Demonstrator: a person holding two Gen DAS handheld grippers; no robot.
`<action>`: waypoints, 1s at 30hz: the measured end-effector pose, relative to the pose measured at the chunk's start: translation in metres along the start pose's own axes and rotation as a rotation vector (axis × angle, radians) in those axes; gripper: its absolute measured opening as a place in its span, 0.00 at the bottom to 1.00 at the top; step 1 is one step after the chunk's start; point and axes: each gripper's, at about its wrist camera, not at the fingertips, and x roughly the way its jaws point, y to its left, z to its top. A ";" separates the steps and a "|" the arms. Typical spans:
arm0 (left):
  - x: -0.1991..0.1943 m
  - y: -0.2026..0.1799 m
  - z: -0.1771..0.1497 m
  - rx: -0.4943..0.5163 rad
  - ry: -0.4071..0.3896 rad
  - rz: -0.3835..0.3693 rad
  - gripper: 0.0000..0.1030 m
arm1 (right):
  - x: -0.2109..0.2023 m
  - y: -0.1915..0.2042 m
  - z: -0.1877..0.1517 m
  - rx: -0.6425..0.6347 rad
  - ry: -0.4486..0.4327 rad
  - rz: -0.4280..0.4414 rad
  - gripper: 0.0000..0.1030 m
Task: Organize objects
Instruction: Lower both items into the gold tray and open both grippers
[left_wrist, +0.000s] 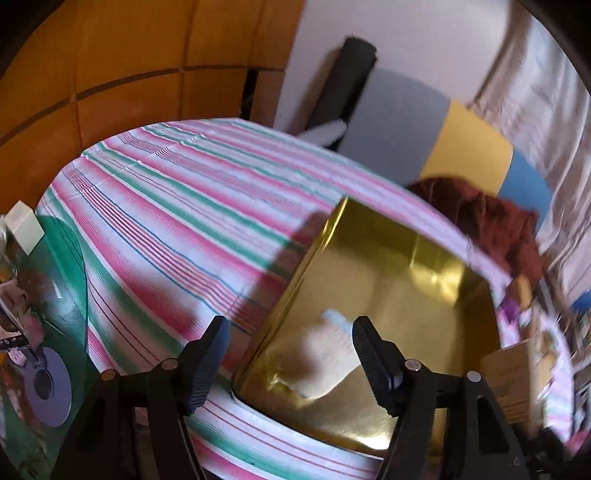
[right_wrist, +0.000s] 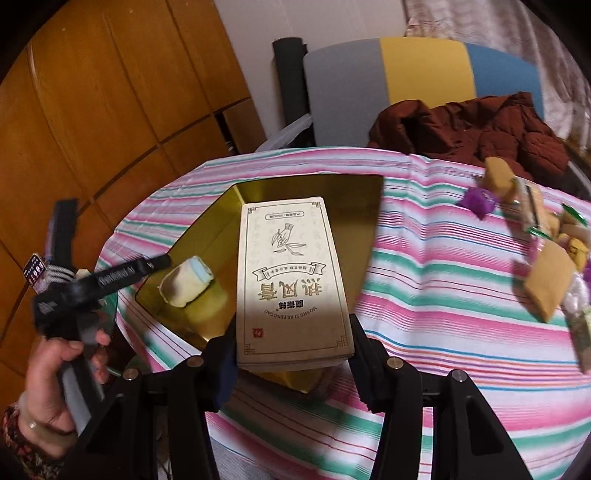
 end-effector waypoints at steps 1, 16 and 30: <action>-0.005 0.002 0.003 -0.012 -0.017 -0.004 0.68 | 0.005 0.004 0.003 -0.006 0.006 -0.005 0.51; -0.019 0.001 0.007 -0.036 -0.026 -0.049 0.68 | 0.086 0.051 0.018 0.024 0.115 -0.023 0.58; -0.014 -0.017 -0.007 0.011 -0.001 -0.074 0.68 | 0.014 0.032 0.012 0.015 -0.080 -0.039 0.74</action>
